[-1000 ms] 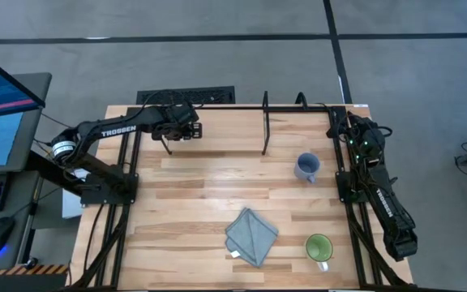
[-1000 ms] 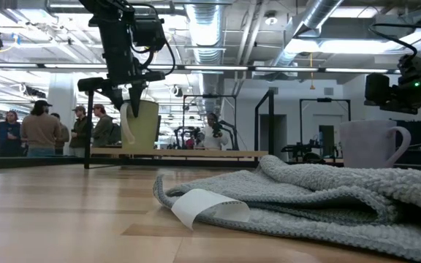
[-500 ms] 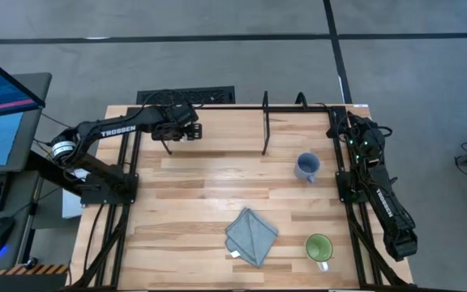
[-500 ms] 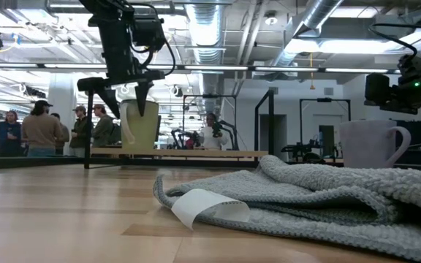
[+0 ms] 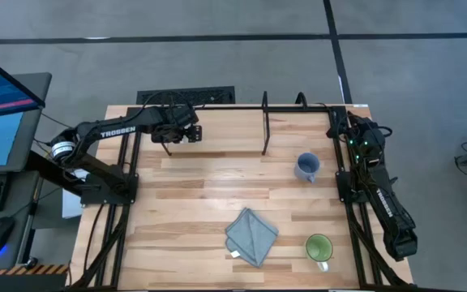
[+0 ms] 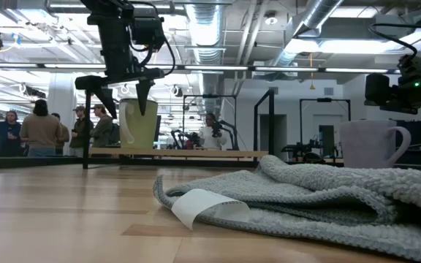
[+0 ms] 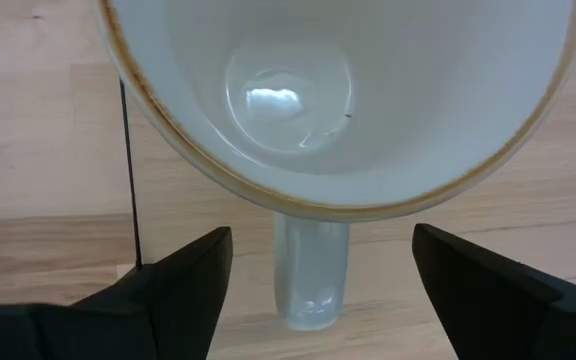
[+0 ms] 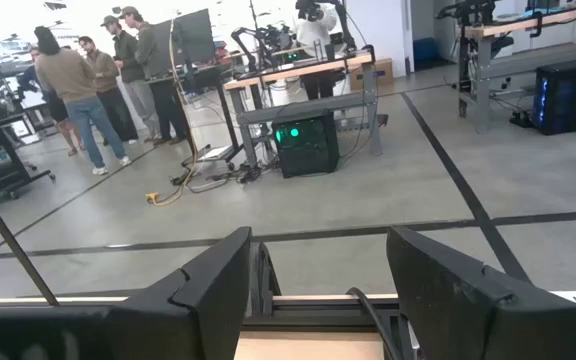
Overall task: Stack small to large cups/mugs on shelf
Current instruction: Put the green mug with white handle on the shelf
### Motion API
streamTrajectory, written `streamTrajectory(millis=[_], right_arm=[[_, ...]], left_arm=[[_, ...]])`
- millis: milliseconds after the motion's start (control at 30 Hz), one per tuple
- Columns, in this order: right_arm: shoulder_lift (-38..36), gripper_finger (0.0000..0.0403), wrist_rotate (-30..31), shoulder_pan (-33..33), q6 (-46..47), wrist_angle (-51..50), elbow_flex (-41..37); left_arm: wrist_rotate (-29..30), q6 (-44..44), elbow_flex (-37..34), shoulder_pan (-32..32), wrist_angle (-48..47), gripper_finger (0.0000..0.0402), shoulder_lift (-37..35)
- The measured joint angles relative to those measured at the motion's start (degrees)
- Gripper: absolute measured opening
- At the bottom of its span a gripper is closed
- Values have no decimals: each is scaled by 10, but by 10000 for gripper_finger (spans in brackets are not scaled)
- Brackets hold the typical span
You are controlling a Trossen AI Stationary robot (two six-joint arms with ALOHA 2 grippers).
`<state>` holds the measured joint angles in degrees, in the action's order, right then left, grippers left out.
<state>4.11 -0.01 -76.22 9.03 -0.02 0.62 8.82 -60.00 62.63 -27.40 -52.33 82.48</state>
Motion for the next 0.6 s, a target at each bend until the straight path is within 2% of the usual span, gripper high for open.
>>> streamTrajectory(millis=[600], right_arm=[[0, 256, 0, 0, 0, 0, 0]], left_arm=[[-3, -7, -3, 0, 5, 304, -43]])
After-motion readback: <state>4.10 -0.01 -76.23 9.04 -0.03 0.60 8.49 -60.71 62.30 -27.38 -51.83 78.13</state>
